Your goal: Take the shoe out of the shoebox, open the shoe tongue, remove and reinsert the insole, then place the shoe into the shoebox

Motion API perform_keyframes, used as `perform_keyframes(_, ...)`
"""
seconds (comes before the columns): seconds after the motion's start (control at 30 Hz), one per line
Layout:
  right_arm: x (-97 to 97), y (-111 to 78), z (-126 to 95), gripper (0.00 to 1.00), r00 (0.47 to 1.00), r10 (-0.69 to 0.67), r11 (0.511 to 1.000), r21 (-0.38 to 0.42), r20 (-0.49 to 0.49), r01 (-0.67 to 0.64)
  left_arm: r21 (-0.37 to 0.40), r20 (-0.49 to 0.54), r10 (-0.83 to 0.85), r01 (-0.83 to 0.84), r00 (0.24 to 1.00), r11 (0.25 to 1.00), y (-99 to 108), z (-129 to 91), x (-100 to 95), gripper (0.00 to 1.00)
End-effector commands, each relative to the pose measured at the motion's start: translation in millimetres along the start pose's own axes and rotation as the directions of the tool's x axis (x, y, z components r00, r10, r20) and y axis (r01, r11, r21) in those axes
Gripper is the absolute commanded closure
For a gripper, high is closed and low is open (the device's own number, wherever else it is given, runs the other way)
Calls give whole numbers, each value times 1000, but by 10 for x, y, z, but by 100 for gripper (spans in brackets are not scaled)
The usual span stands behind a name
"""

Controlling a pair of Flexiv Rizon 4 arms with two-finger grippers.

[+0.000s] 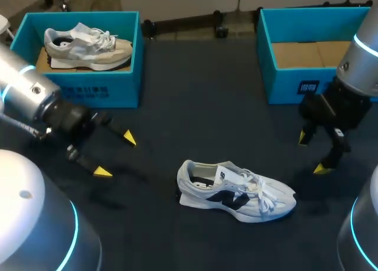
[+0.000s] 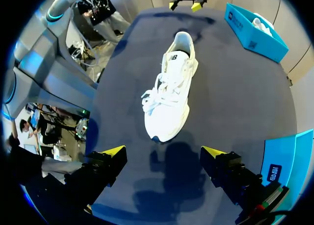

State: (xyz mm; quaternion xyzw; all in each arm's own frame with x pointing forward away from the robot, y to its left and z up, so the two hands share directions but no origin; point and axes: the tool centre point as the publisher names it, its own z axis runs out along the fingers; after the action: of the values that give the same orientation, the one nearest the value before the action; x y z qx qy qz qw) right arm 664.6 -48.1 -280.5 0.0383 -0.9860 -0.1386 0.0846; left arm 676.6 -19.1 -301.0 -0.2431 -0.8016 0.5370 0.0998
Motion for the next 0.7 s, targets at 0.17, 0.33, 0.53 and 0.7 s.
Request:
perform_keyframes(0.17, 2, -2, 5, 0, 1000, 0, 1000, 2, 0, 0, 172, 325, -290, 245, 900, 954, 75, 45, 30, 0)
perform_keyframes(0.33, 2, -2, 5, 0, 1000, 0, 1000, 2, 0, 0, 172, 325, -290, 245, 900, 954, 75, 45, 30, 0)
perform_keyframes(0.53, 2, -2, 5, 0, 1000, 0, 1000, 2, 0, 0, 186, 317, -286, 237, 904, 954, 176, 101, 41, 0)
perform_keyframes(0.7, 2, -2, 5, 0, 1000, 0, 1000, 2, 0, 0, 152, 310, -263, 226, 913, 962, 275, 127, -71, 0)
